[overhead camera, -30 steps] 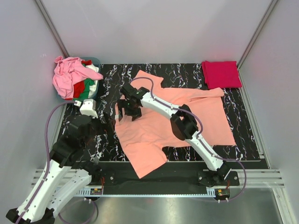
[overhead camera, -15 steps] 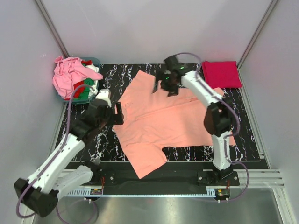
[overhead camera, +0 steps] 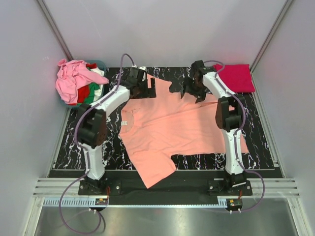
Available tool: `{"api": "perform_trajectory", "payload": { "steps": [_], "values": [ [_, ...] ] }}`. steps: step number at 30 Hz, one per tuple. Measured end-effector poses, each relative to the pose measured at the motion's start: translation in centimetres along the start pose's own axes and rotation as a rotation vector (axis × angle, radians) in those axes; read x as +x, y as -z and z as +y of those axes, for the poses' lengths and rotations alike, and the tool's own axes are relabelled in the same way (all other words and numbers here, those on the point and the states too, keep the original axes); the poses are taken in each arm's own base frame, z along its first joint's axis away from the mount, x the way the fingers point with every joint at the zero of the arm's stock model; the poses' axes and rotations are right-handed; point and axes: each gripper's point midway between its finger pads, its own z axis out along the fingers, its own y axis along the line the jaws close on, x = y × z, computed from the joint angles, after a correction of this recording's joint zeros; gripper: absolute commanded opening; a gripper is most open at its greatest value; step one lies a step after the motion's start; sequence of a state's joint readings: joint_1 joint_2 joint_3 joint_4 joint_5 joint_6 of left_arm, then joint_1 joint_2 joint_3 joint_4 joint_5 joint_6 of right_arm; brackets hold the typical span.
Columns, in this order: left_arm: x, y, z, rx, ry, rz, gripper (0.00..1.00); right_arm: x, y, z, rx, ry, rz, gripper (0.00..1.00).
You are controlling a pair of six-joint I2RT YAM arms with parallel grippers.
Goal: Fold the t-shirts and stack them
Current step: Flatten the tshirt out
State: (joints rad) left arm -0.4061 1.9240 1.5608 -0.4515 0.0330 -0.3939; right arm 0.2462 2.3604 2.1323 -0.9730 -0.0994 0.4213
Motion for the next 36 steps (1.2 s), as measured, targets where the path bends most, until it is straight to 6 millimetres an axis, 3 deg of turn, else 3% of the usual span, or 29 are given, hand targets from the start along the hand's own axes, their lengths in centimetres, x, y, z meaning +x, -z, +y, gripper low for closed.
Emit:
{"api": "perform_trajectory", "payload": {
  "steps": [4, 8, 13, 16, 22, 26, 29, 33, 36],
  "values": [
    [0.6, -5.3, 1.6, -0.012, 0.037, 0.08, 0.97, 0.1, -2.8, -0.1, 0.007, -0.009, 0.039, 0.95],
    [2.4, -8.3, 3.6, -0.041, 0.078, 0.158, 0.97, -1.3, -3.9, 1.3, -0.043, -0.023, 0.031, 0.94],
    [0.8, -8.9, 5.1, -0.048, 0.123, 0.143, 0.97, -2.7, -4.7, 3.6, -0.144, -0.038, 0.014, 0.94],
    [-0.4, -9.5, 7.2, -0.061, 0.161, 0.136, 0.97, -3.6, -5.1, 5.4, -0.232, -0.05, 0.003, 0.96],
    [-4.6, -10.5, 13.6, -0.125, 0.213, 0.084, 0.98, -6.1, -5.8, 8.9, -0.406, -0.059, -0.058, 1.0],
    [-6.2, -9.9, 16.8, -0.18, 0.233, 0.072, 0.98, -6.9, -6.0, 9.4, -0.434, -0.055, -0.094, 1.0],
    [-6.5, -8.9, 17.6, -0.214, 0.235, 0.07, 0.99, -6.8, -5.6, 9.1, -0.417, -0.049, -0.102, 1.0],
    [-5.9, -5.7, 15.5, -0.234, 0.198, 0.074, 0.99, -4.8, -3.6, 7.4, -0.349, -0.041, -0.076, 1.0],
    [-6.4, -0.7, 10.8, -0.216, 0.129, 0.036, 0.99, -3.7, 0.1, 6.2, -0.298, -0.027, -0.092, 1.0]
  ]
}}
